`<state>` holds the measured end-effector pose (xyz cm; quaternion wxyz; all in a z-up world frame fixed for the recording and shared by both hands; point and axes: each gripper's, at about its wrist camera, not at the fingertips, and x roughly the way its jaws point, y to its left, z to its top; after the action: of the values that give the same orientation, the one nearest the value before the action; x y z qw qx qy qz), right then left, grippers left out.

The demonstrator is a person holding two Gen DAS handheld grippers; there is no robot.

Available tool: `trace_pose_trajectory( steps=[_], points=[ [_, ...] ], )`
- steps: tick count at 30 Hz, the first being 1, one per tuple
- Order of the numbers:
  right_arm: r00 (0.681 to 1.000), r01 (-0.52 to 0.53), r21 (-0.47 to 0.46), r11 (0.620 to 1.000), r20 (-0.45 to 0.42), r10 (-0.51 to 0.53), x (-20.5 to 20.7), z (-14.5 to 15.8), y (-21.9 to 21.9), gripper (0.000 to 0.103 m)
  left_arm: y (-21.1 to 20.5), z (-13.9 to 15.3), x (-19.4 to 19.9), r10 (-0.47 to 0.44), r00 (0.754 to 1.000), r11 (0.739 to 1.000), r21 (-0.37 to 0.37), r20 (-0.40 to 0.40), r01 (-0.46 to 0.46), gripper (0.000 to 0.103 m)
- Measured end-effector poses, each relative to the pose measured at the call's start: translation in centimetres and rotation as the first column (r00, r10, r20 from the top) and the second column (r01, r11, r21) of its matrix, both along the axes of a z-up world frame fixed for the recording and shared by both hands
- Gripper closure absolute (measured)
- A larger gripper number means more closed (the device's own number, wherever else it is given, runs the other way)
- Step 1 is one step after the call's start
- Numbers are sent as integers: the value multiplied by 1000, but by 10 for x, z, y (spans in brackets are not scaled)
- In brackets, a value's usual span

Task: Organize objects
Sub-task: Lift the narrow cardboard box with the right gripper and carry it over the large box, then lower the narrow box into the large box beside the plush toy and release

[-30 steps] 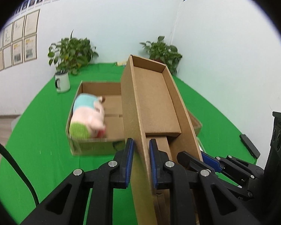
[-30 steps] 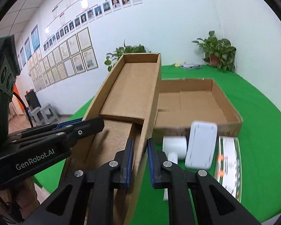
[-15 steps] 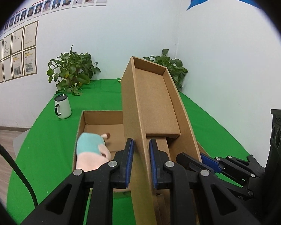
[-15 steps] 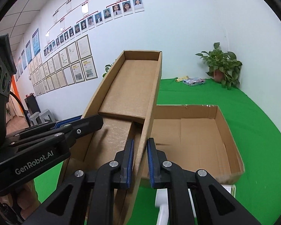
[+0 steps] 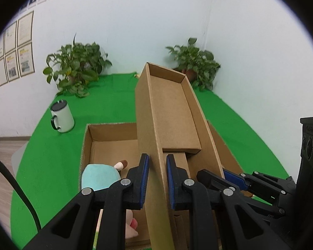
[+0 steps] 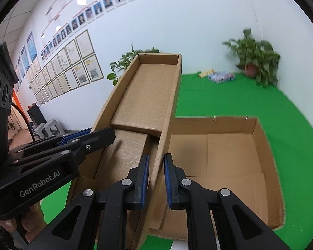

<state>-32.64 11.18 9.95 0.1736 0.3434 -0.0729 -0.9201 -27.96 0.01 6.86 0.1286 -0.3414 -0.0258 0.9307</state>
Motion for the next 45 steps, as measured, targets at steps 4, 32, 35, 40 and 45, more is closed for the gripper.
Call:
trace_pose_trajectory(
  steps=[4,32,35,40,45],
  points=[
    [998,-1,8,1000,61,1,-40,-35,7,92,4,-33,-22,9,998,1000,-30,65,-7,87],
    [951,-7,90,996,307,-21,-92,-194,-47,96,-38,-90,-6,91,984,994,-73,156,-80,84],
    [951,-7,112,994,307,-28,-87,-190,-58,96,-44,-84,8,87,988,994,-70,128,-79,84],
    [954,-5,116,993,300,-30,-76,-191,-53,93,-47,-80,26,78,992,995,-66,97,-72,84],
    [982,28,132,991,184,-52,-41,-160,-30,77,-48,-66,52,92,996,993,-79,-4,-92,72]
  ],
)
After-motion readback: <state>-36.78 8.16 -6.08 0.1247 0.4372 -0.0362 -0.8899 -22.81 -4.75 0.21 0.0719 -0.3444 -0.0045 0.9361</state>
